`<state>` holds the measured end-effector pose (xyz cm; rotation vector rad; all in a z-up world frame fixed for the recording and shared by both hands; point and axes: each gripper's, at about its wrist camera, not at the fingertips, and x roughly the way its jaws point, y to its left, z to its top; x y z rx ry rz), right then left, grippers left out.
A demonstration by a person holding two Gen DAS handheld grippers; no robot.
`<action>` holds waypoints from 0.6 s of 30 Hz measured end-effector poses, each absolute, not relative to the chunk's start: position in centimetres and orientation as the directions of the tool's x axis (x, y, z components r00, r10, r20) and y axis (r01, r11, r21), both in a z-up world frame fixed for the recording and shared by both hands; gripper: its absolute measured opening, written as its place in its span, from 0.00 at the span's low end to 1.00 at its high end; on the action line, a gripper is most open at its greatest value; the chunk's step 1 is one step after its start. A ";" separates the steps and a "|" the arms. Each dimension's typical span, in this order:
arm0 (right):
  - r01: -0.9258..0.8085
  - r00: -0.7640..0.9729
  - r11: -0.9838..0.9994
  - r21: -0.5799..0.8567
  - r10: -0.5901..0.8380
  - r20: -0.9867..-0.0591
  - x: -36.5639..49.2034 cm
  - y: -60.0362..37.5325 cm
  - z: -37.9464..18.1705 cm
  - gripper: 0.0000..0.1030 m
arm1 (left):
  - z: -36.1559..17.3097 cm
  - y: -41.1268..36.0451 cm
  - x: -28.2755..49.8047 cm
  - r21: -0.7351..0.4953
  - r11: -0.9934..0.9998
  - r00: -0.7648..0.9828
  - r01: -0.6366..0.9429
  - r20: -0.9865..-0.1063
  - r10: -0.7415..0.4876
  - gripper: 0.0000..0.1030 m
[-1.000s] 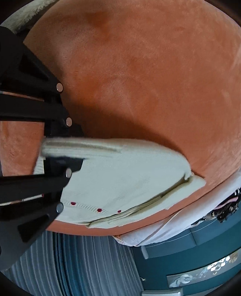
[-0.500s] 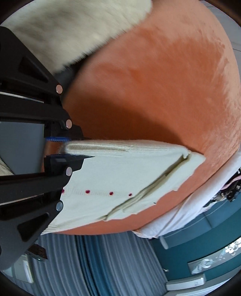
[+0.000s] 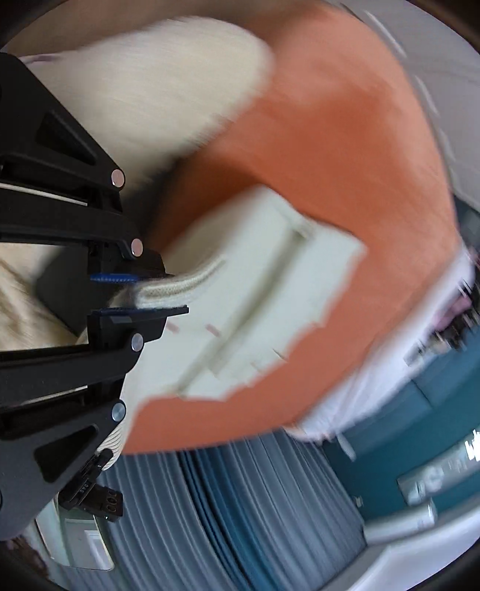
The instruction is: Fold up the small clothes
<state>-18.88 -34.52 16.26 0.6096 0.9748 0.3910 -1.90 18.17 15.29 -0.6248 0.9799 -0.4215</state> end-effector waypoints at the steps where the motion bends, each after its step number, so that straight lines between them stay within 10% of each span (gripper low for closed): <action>1: -0.052 0.577 0.764 0.643 0.549 -0.605 -17.1 -35.5 17.1 0.08 | 15.9 17.8 -0.4 -0.654 0.752 0.541 0.080 -0.605 -0.584 0.08; 5: 0.066 0.760 0.739 0.671 0.399 -0.514 -8.6 -38.9 14.9 0.09 | 14.3 15.3 8.8 -0.652 0.757 0.644 0.048 -0.559 -0.522 0.18; 7: 0.230 0.759 0.757 0.611 0.253 -0.600 -5.3 -39.3 12.3 0.25 | 11.6 13.9 12.4 -0.569 0.818 0.668 -0.086 -0.642 -0.377 0.73; 11: 0.401 0.749 0.710 0.579 0.110 -0.654 -3.9 -38.1 9.0 0.35 | 8.4 12.7 13.6 -0.459 0.874 0.646 -0.163 -0.719 -0.257 0.70; 13: 0.380 0.767 0.688 0.618 0.139 -0.627 -4.9 -37.6 8.6 0.62 | 7.9 13.1 12.3 -0.444 0.887 0.652 -0.124 -0.711 -0.265 0.79; 18: 0.394 0.710 0.797 0.459 0.053 -0.702 -4.5 -38.0 7.7 0.62 | 6.5 13.5 12.7 -0.368 0.926 0.635 -0.089 -0.737 -0.231 0.84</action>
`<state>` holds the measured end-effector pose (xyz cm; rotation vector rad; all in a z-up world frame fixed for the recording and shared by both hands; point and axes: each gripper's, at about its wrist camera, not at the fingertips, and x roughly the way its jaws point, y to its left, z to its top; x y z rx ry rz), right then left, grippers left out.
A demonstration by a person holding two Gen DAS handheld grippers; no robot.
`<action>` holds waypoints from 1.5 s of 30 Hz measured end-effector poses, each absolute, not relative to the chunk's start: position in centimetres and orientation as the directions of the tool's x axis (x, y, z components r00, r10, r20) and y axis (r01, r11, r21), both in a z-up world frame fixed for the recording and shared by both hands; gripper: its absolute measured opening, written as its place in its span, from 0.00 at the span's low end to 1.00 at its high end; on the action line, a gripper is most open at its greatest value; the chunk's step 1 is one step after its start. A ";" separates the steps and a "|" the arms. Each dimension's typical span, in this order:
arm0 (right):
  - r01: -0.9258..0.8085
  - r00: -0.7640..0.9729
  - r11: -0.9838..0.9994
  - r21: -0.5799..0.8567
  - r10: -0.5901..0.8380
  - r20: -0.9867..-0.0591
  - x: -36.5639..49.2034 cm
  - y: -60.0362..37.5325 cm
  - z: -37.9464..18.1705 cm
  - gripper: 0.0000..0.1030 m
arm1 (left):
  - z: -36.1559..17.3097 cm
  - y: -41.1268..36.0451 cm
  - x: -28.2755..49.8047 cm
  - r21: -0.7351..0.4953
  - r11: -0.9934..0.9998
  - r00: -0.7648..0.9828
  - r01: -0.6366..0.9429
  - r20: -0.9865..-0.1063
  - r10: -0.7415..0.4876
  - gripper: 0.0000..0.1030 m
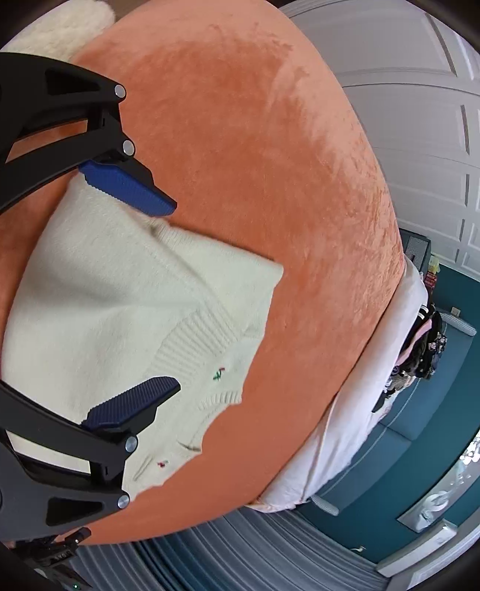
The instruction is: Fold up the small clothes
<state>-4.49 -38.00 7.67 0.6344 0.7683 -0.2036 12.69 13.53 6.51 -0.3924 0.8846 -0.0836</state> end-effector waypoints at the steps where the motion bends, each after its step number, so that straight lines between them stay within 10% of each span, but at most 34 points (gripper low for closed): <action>1: 0.403 0.704 0.787 0.466 0.058 -0.707 -4.0 -38.4 7.4 0.63 | 6.2 13.5 13.5 -0.366 0.926 0.624 -0.097 -0.747 -0.230 0.84; 9: 0.421 0.628 0.785 0.455 0.110 -0.770 -0.3 -39.4 4.5 0.67 | 2.3 12.1 19.9 -0.399 0.915 0.473 -0.049 -0.817 -0.331 0.80; 12: 0.411 0.562 0.800 0.437 0.155 -0.813 1.3 -38.8 2.4 0.65 | 1.4 11.4 20.2 -0.352 0.936 0.440 -0.009 -0.842 -0.313 0.36; 13: 0.405 0.555 0.814 0.416 0.143 -0.819 1.4 -38.4 2.3 0.44 | 1.5 11.4 20.0 -0.329 0.944 0.446 -0.007 -0.846 -0.291 0.11; 15: 0.356 0.566 0.834 0.420 0.165 -0.808 1.3 -37.9 2.9 0.12 | 2.6 12.3 19.5 -0.399 0.917 0.468 -0.017 -0.813 -0.345 0.10; 24: 0.164 0.846 0.837 0.523 0.153 -0.510 2.3 -38.8 14.8 0.11 | 11.8 12.2 22.1 -0.465 0.885 0.641 0.034 -0.669 -0.376 0.10; 31: 0.439 0.593 0.777 0.451 0.127 -0.795 7.3 -42.2 0.7 0.10 | 0.9 10.6 27.1 -0.316 0.943 0.438 -0.106 -0.866 -0.241 0.11; 45: 0.453 0.682 0.819 0.352 -0.064 -0.729 4.2 -39.2 6.5 0.25 | -0.6 10.2 24.5 -0.283 0.959 0.620 -0.009 -0.754 -0.217 0.18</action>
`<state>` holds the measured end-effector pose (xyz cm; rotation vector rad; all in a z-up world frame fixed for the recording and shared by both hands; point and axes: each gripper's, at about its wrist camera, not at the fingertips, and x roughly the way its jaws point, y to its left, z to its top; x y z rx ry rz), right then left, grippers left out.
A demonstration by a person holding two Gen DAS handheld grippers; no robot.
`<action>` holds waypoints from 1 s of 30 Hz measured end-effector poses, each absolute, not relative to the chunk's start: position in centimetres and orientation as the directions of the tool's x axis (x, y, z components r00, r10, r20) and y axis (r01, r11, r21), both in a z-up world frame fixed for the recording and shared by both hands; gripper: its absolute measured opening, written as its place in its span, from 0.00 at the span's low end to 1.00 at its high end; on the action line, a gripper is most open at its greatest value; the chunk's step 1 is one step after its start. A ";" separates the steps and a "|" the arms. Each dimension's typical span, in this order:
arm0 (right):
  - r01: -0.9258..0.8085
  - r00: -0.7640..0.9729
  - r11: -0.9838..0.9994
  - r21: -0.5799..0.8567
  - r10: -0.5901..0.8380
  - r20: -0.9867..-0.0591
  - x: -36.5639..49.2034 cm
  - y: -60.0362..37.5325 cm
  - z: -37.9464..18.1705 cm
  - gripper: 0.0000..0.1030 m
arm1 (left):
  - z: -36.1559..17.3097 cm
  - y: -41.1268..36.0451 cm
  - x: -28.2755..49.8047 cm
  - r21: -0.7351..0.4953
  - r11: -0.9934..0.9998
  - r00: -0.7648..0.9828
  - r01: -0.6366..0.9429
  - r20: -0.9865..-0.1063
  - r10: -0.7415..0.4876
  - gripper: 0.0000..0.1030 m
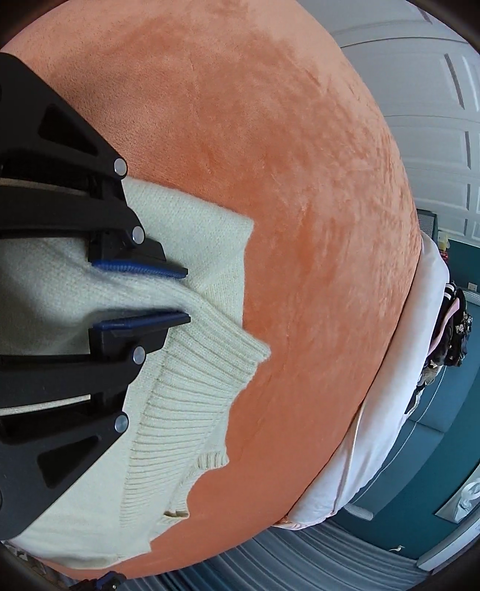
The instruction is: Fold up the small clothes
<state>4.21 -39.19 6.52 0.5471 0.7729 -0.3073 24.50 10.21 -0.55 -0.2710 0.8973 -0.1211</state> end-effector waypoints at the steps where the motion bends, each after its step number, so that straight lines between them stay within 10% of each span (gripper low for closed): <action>1: 0.413 0.704 0.829 0.377 -0.028 -0.710 4.2 -37.8 7.2 0.25 | -0.6 10.4 24.5 -0.295 0.955 0.620 -0.010 -0.751 -0.226 0.18; 8: 0.047 0.595 0.946 0.320 0.231 -0.770 6.0 -23.9 4.1 0.23 | -0.1 10.0 24.1 -0.272 0.962 0.612 -0.021 -0.764 -0.203 0.21; 13: 0.161 0.591 0.900 0.405 0.241 -0.770 3.2 -28.5 3.0 0.12 | 2.3 11.7 20.2 -0.301 0.953 0.625 -0.005 -0.745 -0.233 0.52; 18: 0.382 0.592 0.859 0.342 0.057 -0.804 -4.0 -37.4 3.9 0.14 | 1.6 15.7 14.1 -0.387 0.916 0.599 -0.103 -0.760 -0.254 0.56; 22: 0.504 0.614 0.783 0.365 -0.027 -0.789 -9.7 -40.9 5.2 0.60 | 0.2 18.3 9.6 -0.529 0.817 0.592 -0.228 -0.742 -0.315 0.62; 30: 0.515 0.593 0.658 0.550 0.190 -0.783 -10.1 -39.8 0.5 0.69 | -0.3 15.2 9.9 -0.542 0.802 0.569 -0.250 -0.752 -0.331 0.87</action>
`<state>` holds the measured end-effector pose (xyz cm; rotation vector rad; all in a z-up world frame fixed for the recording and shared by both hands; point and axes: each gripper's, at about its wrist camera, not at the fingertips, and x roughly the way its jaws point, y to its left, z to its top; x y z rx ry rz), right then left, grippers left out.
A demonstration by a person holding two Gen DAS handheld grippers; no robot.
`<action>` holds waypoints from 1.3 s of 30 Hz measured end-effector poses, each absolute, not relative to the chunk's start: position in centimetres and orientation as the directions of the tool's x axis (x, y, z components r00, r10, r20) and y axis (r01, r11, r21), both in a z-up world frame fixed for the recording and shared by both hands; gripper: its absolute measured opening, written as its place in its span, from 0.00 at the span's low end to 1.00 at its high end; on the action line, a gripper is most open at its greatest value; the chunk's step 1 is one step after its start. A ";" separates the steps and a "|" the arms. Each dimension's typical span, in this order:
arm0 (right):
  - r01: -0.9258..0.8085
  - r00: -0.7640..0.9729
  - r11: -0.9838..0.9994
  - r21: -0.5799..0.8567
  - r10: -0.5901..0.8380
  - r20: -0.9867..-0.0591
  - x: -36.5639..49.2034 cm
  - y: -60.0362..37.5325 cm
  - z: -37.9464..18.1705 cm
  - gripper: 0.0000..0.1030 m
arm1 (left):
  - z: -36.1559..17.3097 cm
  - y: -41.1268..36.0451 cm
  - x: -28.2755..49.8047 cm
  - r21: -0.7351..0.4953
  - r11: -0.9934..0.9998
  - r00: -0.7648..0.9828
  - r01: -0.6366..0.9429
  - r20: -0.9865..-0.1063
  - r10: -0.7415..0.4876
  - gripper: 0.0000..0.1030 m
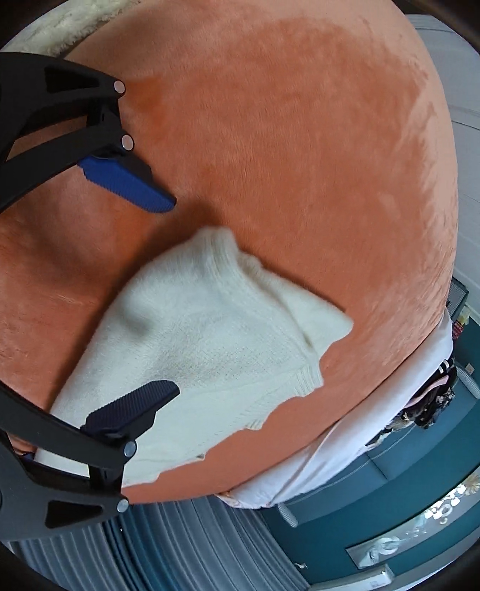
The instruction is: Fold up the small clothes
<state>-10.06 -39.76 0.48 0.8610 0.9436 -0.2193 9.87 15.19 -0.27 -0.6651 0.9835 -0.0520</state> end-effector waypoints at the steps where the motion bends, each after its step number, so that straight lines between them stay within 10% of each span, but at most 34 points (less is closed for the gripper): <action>1: 0.512 0.602 0.669 0.538 0.168 -0.781 -9.5 -38.9 0.5 0.65 | -0.3 14.9 10.4 -0.542 0.800 0.566 -0.256 -0.755 -0.331 0.76; 2: 0.500 0.607 0.679 0.538 0.168 -0.776 -8.9 -38.6 0.8 0.57 | -0.3 14.8 11.0 -0.552 0.794 0.559 -0.253 -0.753 -0.346 0.57; 3: 0.489 0.616 0.674 0.554 0.183 -0.766 -8.3 -38.5 1.3 0.19 | -0.3 14.7 11.5 -0.569 0.784 0.536 -0.248 -0.755 -0.378 0.19; 4: 0.468 0.638 0.658 0.591 0.212 -0.741 -8.0 -38.6 1.7 0.15 | 0.0 14.9 11.9 -0.583 0.769 0.525 -0.263 -0.755 -0.393 0.11; 9: 0.366 0.736 0.684 0.631 0.202 -0.646 -9.0 -39.6 6.7 0.12 | 4.4 16.0 9.3 -0.641 0.736 0.580 -0.218 -0.692 -0.431 0.10; 15: 0.533 0.557 0.653 0.537 0.206 -0.804 -11.3 -40.7 -1.3 0.11 | -1.5 15.9 7.1 -0.549 0.783 0.491 -0.292 -0.789 -0.370 0.11; 23: 0.563 0.579 0.743 0.360 -0.044 -0.814 -12.0 -40.1 6.1 0.24 | 6.2 15.3 6.7 -0.445 0.874 0.638 -0.196 -0.734 -0.231 0.15; 31: 0.100 0.647 0.918 0.384 0.233 -0.726 -4.3 -28.2 9.3 0.15 | 5.6 6.4 11.1 -0.389 0.921 0.538 0.027 -0.771 -0.342 0.27; 39: -0.084 0.442 0.963 0.258 0.268 -0.856 1.2 -19.7 2.9 0.17 | 2.0 5.0 11.2 -0.361 0.932 0.469 0.036 -0.817 -0.335 0.28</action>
